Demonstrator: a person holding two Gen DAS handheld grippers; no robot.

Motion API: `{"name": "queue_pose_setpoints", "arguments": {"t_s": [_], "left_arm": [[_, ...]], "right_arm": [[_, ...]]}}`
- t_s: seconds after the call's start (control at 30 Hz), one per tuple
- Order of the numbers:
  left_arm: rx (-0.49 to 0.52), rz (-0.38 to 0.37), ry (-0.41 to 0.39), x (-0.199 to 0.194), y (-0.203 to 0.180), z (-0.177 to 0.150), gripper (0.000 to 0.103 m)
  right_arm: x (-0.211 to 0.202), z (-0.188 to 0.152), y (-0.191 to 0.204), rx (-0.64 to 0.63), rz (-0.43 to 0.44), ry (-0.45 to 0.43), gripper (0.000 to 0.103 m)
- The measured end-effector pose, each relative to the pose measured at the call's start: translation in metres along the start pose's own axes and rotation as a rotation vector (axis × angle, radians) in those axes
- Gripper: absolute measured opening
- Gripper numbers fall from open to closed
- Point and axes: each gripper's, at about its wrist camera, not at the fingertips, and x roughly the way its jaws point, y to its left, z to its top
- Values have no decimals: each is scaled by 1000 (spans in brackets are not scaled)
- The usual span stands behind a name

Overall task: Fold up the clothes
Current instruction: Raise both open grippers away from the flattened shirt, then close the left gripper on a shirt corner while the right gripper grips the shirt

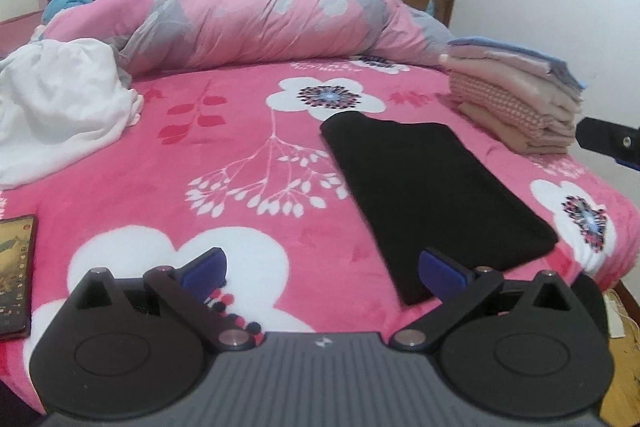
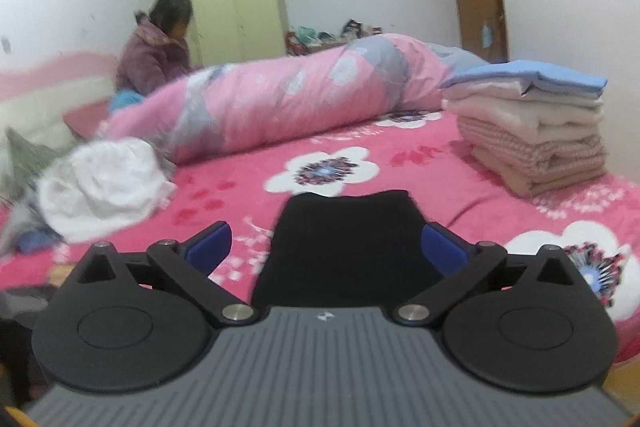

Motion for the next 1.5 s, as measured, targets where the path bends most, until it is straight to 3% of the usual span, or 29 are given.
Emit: {"name": "queue_pose_setpoints", "arguments": {"t_s": [0.2, 0.4, 0.57, 0.8, 0.93, 0.97, 1.03, 1.1, 1.13, 1.23, 1.33, 1.4, 1.5], "left_arm": [[11, 58, 3, 25, -1, 4, 103], [40, 62, -20, 48, -8, 10, 103], [76, 46, -56, 61, -21, 14, 103], [167, -28, -124, 67, -39, 8, 103], [220, -74, -162, 69, -49, 4, 98], [233, -86, -171, 70, -52, 2, 95], [259, -108, -190, 71, -57, 0, 70], [272, -123, -189, 75, -61, -1, 49], [272, -132, -179, 78, -61, -1, 39], [277, -156, -152, 86, -62, -4, 22], [290, -159, -91, 98, -62, -9, 19], [278, -157, -59, 105, -59, -12, 18], [272, -153, -46, 107, -57, -11, 18]], "right_arm": [[22, -3, -10, -16, -6, -36, 102], [44, -6, -24, -20, -7, -90, 102], [62, -8, -36, -38, 2, -86, 102], [85, -13, -60, -27, -105, 3, 102], [94, -19, -76, 9, -38, 70, 100], [97, -20, -77, 9, -8, 75, 95], [107, -22, -73, -16, 52, 85, 81], [117, -24, -66, -55, 107, 106, 53], [122, -27, -63, -77, 132, 120, 49], [130, -38, -60, -128, 216, 156, 33], [133, -53, -79, -134, 214, 213, 29], [130, -59, -108, -53, 216, 229, 13], [119, -57, -148, 78, 201, 222, 12]]}}
